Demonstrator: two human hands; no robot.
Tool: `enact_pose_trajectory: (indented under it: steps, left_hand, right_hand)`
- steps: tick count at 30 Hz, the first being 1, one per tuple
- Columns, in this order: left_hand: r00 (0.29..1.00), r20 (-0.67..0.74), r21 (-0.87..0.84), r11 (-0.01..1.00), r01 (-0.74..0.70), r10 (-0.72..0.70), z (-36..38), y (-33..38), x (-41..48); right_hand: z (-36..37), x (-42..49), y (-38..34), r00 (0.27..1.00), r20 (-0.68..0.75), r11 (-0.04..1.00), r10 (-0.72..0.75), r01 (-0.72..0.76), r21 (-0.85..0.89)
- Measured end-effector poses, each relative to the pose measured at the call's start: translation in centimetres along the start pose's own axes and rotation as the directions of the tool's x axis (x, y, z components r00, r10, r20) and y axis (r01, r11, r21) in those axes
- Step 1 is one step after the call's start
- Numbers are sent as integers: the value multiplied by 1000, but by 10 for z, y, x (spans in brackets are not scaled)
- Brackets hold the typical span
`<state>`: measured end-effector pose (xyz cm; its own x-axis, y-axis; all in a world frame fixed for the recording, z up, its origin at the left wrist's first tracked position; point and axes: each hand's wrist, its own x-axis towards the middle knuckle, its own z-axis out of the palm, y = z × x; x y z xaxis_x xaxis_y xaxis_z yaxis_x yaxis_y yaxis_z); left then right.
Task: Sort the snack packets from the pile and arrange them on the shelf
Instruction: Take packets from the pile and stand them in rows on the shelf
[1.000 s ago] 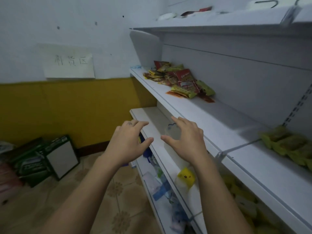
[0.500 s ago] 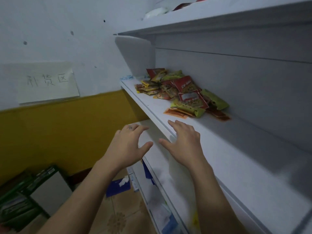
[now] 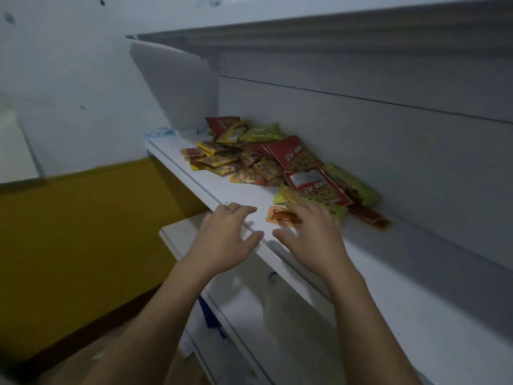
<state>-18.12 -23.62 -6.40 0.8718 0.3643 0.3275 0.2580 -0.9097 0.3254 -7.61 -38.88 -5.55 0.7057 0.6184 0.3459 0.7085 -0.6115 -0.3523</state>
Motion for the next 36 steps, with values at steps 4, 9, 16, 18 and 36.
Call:
enact_pose_trajectory:
  steps: [4,9,16,18,36]
  left_hand:
    - [991,42,-61,991,-121,124,9,-35,60]
    - [957,77,-151,952,-266,279,21,-58,118]
    - [903,102,-266,886,-380,418,53,-51,157]
    - [896,90,-284,874,-396,435,60,-47,165]
    - [906,91,-235,893,-384,414,102,-35,178]
  right_hand:
    - [12,43,-7,987,-22,985,161,-162,-66]
    - [13,79,-8,949,-57,934,311,-316,-166]
    - [-3,104,16,890,39,829,454,-406,-385]
    - [-3,113,20,878,108,834,466,-396,-384]
    - [2,98,76,876,126,884,466,-454,-108]
